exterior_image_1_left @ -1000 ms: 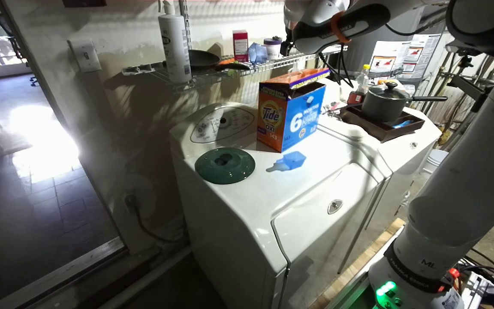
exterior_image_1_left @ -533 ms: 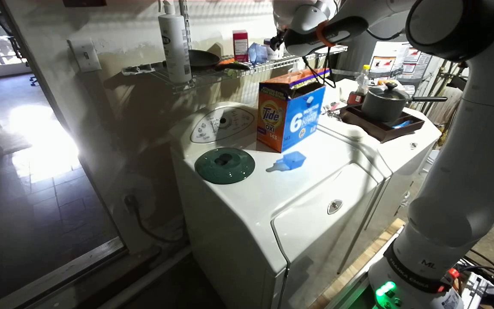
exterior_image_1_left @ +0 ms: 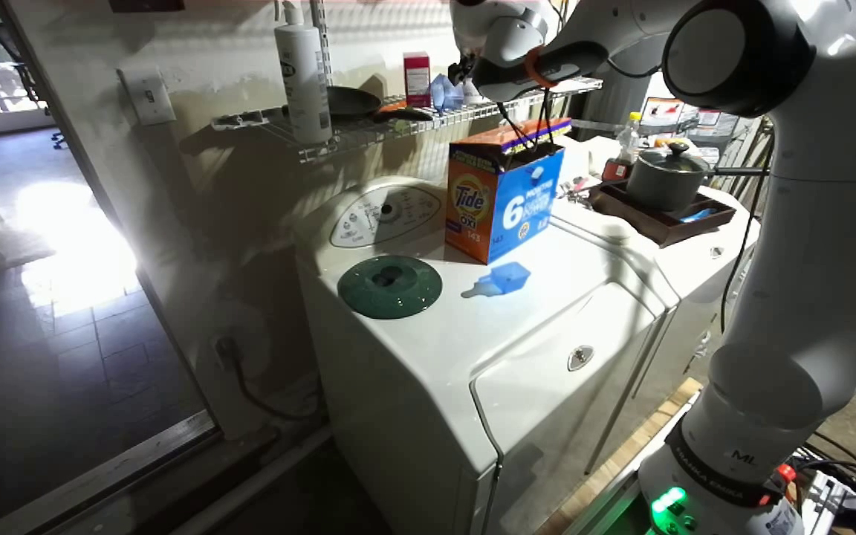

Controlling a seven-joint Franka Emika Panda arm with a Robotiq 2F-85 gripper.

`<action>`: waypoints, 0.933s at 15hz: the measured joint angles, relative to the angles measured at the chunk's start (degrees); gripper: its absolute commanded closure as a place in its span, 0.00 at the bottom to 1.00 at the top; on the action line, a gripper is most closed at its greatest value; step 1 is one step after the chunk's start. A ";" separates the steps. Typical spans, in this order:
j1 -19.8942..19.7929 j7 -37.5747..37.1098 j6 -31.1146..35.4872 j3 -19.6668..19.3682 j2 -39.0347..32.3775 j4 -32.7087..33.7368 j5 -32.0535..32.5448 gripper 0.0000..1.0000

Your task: Pick up the blue scoop from the shelf and place it in the washing powder box on top of the washing machine

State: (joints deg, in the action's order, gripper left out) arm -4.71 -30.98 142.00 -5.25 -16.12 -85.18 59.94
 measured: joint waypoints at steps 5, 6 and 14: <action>-0.06 -1.51 4.86 -0.27 -0.91 0.43 0.82 0.00; -0.06 -2.74 6.60 -0.44 -1.49 1.02 1.66 0.00; 0.06 -8.78 8.32 -0.97 -6.20 6.54 4.05 0.00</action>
State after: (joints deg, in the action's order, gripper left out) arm -4.65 -39.76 150.33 -6.22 -22.32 -78.64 63.99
